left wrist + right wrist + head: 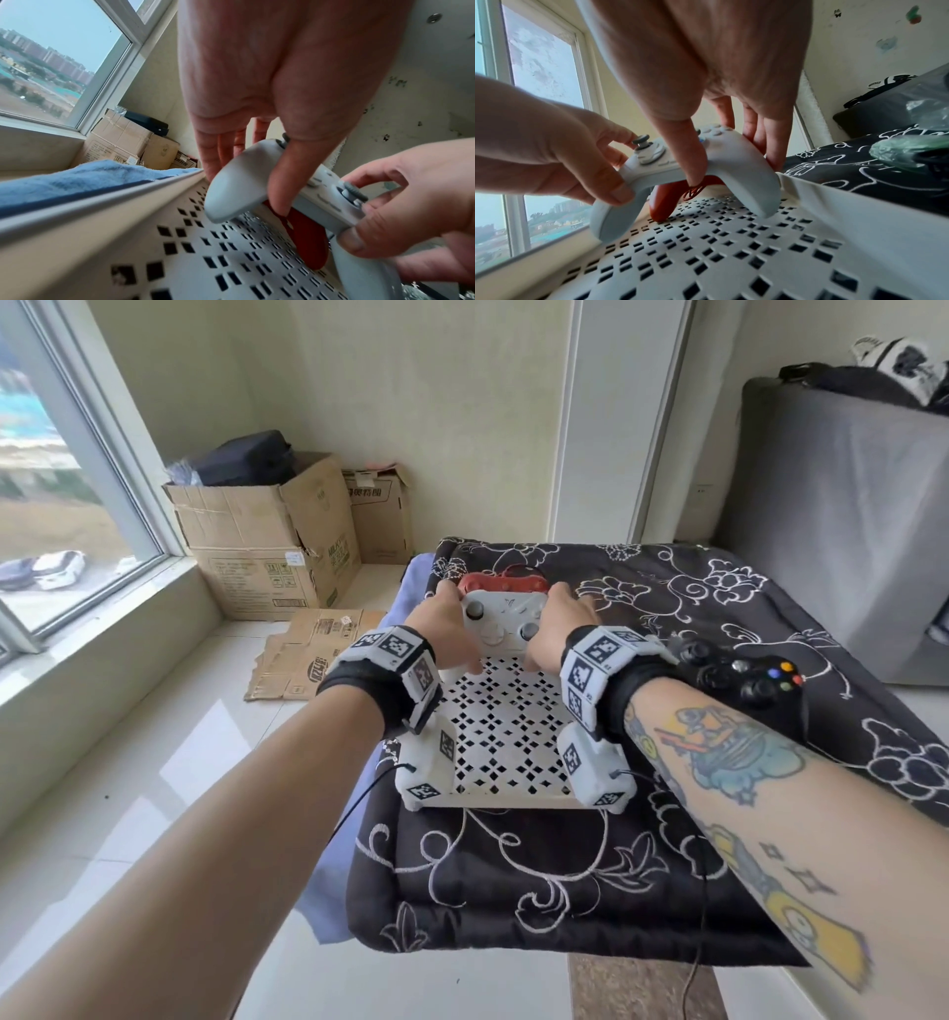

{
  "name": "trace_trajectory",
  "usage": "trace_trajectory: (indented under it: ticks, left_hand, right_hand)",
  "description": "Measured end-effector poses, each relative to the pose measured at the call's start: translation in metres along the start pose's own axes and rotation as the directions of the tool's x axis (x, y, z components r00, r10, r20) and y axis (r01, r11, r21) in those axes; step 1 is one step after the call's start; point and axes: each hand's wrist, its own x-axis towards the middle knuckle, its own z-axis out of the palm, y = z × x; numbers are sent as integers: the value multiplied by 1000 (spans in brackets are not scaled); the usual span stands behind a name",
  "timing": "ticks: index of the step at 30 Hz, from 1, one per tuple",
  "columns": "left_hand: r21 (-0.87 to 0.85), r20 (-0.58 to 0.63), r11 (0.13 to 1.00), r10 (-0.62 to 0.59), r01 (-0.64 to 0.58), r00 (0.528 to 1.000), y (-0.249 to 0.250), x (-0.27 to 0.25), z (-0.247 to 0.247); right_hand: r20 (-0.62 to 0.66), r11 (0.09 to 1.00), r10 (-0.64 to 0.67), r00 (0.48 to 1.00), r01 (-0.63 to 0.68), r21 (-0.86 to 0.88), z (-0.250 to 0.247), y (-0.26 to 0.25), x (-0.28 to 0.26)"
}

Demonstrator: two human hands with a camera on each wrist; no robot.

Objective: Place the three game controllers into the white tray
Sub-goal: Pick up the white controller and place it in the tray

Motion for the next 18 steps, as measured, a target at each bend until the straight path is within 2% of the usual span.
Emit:
trace_trajectory:
  ticks: [18]
  left_hand:
    - [120,44,992,-47,42,998,0,-3,3]
  right_hand:
    - [45,998,28,999,-25,-65,4,-5,-1]
